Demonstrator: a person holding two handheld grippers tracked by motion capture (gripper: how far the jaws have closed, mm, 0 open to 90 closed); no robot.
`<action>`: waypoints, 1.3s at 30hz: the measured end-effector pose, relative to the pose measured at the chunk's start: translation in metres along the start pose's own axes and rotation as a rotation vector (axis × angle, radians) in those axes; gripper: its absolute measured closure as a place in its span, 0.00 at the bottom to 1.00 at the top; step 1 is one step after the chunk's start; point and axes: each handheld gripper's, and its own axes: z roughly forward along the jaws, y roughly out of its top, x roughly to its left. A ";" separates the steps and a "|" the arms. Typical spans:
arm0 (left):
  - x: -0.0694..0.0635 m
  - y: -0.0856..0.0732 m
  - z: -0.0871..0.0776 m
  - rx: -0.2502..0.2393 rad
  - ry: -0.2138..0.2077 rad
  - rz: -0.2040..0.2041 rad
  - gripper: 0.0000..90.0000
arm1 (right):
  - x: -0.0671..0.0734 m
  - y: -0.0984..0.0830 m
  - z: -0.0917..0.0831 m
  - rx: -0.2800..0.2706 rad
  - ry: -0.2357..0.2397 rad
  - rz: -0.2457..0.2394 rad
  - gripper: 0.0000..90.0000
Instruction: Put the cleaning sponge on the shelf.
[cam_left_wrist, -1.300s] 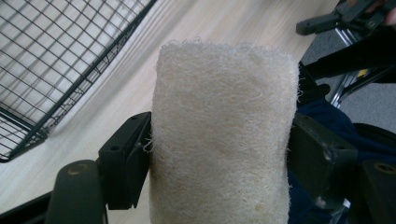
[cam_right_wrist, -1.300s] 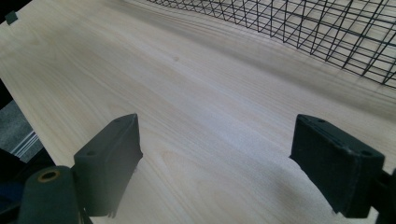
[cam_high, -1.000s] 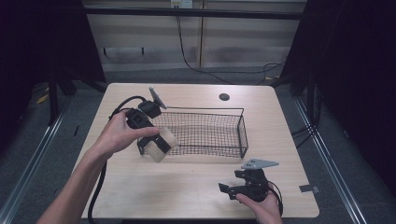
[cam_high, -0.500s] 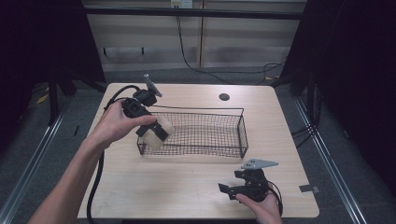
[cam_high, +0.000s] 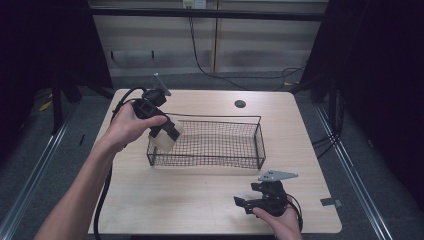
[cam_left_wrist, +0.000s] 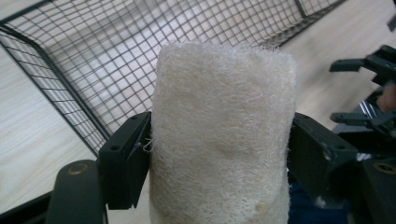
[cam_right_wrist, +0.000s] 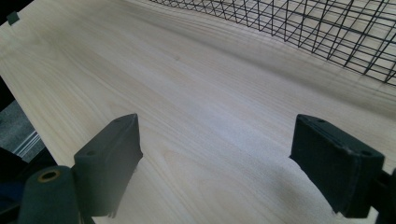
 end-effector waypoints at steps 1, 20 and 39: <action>0.002 0.001 0.000 -0.007 0.009 -0.013 0.30 | 0.000 0.000 0.000 0.000 0.000 0.000 0.17; 0.020 0.009 0.025 0.003 0.080 -0.174 0.30 | 0.001 0.000 0.000 0.007 0.002 0.001 0.17; 0.032 0.017 0.052 0.000 0.120 -0.289 0.30 | 0.000 0.000 0.001 0.009 0.005 -0.001 0.18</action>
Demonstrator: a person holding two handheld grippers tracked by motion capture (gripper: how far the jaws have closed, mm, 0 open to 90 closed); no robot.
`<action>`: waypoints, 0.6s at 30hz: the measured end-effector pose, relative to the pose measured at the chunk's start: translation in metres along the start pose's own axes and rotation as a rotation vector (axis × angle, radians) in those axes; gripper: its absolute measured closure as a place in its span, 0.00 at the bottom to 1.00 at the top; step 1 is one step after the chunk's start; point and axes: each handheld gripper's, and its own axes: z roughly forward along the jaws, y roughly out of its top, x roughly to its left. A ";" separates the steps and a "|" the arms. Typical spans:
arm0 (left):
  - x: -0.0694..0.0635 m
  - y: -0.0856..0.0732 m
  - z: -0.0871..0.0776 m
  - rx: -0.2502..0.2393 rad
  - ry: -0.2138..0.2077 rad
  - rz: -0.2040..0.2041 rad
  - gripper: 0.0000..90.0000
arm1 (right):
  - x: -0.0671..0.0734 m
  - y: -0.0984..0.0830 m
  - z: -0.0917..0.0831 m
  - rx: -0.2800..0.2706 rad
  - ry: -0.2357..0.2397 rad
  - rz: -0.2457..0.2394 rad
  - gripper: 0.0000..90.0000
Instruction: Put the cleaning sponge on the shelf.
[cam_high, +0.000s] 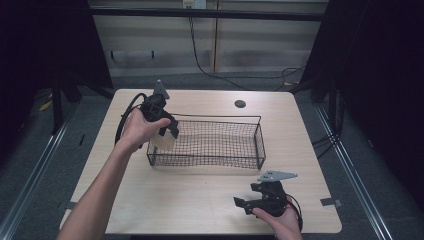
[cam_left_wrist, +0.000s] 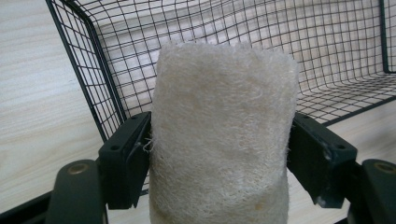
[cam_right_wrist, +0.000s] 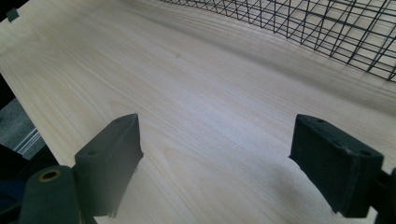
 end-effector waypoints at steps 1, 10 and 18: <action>0.001 0.000 0.001 0.002 0.000 -0.010 0.30 | 0.000 0.000 0.000 0.000 0.000 0.000 0.18; 0.003 0.002 0.017 0.021 0.022 -0.080 0.30 | 0.001 0.000 0.001 0.005 0.004 -0.003 0.18; 0.006 0.003 0.028 0.040 0.081 -0.125 0.31 | 0.001 0.000 0.001 0.007 0.008 0.002 0.18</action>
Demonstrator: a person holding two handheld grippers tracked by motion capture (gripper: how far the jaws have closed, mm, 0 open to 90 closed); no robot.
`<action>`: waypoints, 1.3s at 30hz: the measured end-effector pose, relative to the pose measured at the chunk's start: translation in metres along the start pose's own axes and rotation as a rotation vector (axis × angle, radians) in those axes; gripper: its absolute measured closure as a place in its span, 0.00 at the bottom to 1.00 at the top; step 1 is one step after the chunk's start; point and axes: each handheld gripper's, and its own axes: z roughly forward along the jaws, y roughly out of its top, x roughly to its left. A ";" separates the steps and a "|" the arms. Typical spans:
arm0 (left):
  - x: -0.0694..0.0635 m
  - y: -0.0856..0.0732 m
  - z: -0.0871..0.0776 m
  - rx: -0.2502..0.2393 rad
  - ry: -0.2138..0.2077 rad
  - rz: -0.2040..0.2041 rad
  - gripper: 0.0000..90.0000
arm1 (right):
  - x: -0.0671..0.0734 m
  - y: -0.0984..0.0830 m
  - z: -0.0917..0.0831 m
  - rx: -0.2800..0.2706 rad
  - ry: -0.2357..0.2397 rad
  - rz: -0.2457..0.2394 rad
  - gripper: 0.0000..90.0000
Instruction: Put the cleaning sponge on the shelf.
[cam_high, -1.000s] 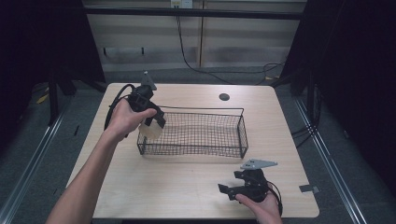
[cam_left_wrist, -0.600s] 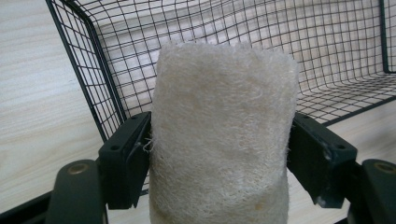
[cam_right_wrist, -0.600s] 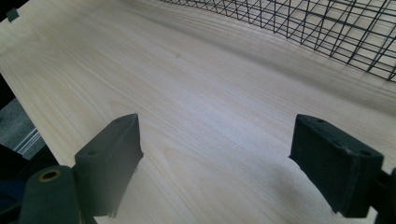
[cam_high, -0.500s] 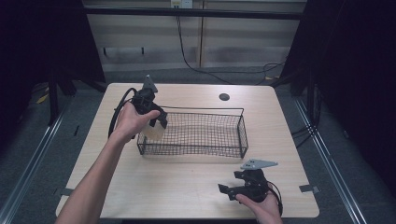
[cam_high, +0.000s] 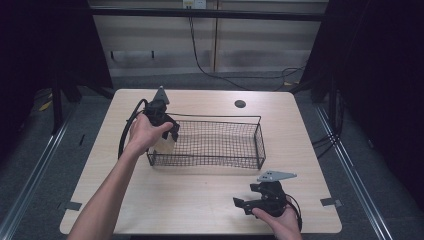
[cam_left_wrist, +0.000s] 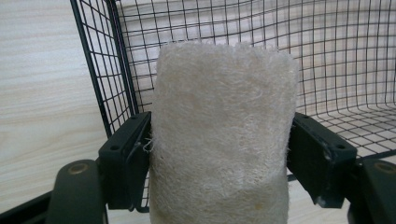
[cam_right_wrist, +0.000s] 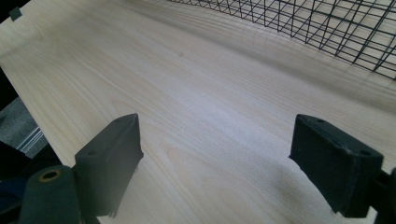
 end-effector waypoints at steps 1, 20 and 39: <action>0.000 0.000 0.000 0.000 0.000 0.000 0.30 | 0.000 0.000 0.000 0.000 0.000 0.000 0.18; 0.000 0.002 0.027 0.023 0.124 -0.019 0.30 | 0.000 0.000 0.000 0.000 0.001 -0.003 0.18; -0.022 0.001 0.046 0.053 0.195 -0.017 0.30 | 0.000 0.000 0.000 0.001 0.005 -0.006 0.18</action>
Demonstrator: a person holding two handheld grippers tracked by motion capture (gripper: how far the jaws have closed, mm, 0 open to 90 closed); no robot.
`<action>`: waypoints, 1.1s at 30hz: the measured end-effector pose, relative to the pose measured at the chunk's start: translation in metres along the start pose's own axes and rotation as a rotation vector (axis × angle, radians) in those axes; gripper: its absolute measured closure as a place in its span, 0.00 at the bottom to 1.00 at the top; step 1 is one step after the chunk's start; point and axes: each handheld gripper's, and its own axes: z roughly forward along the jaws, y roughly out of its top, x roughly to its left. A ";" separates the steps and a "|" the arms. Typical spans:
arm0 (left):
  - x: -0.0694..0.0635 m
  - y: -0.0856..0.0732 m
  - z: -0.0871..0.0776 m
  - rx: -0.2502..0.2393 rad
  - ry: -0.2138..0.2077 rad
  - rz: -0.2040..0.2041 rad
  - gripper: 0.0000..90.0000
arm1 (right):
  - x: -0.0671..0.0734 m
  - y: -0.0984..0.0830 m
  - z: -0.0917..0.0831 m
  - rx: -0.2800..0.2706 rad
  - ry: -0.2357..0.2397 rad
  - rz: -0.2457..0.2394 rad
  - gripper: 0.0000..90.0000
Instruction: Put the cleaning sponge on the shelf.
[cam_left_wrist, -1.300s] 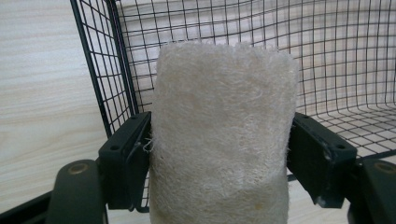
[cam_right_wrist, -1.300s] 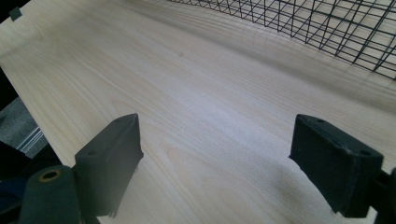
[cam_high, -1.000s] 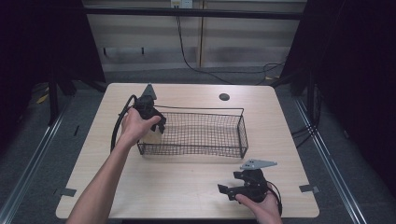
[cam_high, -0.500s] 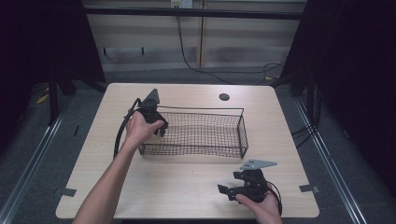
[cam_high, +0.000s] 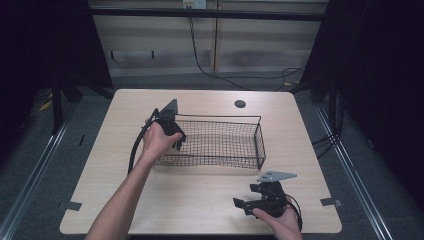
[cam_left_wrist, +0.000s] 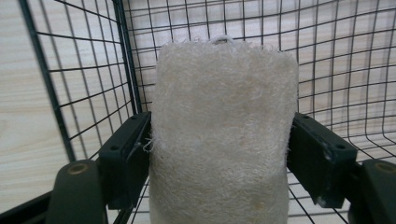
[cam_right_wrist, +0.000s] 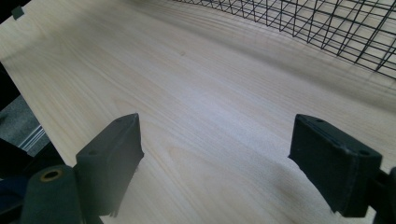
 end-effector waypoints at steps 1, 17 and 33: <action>0.000 0.000 0.002 -0.002 0.006 -0.001 0.30 | 0.000 0.000 0.000 -0.001 0.000 -0.001 0.18; -0.002 0.000 0.015 0.012 0.014 -0.019 0.30 | 0.001 0.000 0.000 0.000 0.003 -0.001 0.18; 0.008 0.001 0.018 0.045 -0.056 -0.039 0.24 | 0.001 0.000 0.000 0.001 0.006 0.000 0.19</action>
